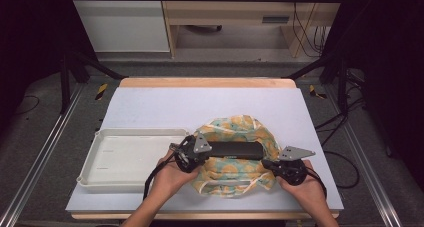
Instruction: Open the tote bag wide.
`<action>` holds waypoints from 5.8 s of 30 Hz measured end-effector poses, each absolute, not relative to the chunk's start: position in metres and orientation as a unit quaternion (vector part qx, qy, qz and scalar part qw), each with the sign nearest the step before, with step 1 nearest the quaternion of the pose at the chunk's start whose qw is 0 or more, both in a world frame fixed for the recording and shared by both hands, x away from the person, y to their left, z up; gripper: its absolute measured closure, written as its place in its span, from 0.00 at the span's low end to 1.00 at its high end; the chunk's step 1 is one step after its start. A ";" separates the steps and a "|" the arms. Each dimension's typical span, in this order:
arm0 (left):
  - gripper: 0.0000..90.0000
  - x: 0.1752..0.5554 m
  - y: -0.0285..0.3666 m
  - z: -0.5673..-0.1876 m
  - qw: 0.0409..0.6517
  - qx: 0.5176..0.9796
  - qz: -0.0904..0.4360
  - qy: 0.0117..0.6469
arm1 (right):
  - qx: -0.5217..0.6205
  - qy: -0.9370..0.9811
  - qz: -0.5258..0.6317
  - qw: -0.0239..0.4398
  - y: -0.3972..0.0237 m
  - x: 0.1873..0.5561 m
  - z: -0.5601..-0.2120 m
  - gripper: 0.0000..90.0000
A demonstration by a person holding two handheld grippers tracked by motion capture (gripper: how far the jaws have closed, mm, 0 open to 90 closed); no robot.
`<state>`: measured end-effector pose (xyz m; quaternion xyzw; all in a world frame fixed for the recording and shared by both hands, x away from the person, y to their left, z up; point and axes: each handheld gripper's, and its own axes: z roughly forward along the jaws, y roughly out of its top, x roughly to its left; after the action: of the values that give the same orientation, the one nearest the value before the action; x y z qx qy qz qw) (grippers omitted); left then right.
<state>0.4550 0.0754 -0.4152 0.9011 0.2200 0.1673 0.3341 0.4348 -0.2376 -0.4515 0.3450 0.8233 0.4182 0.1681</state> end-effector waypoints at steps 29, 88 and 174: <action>1.00 0.454 0.059 -0.460 0.267 0.926 0.146 0.224 | 0.382 0.843 0.344 0.160 -0.222 0.529 -0.443 1.00; 1.00 0.521 0.056 -0.401 0.287 0.906 0.208 0.232 | 0.331 0.825 0.421 0.183 -0.226 0.427 -0.452 1.00; 0.53 0.494 0.125 -0.363 0.362 0.874 0.165 0.279 | 0.369 0.794 0.445 0.189 -0.240 0.437 -0.434 0.87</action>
<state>0.4939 0.1251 -0.3629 0.8744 0.2785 0.1647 0.3616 0.4368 -0.2396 -0.4341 0.3690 0.7938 0.4450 0.1887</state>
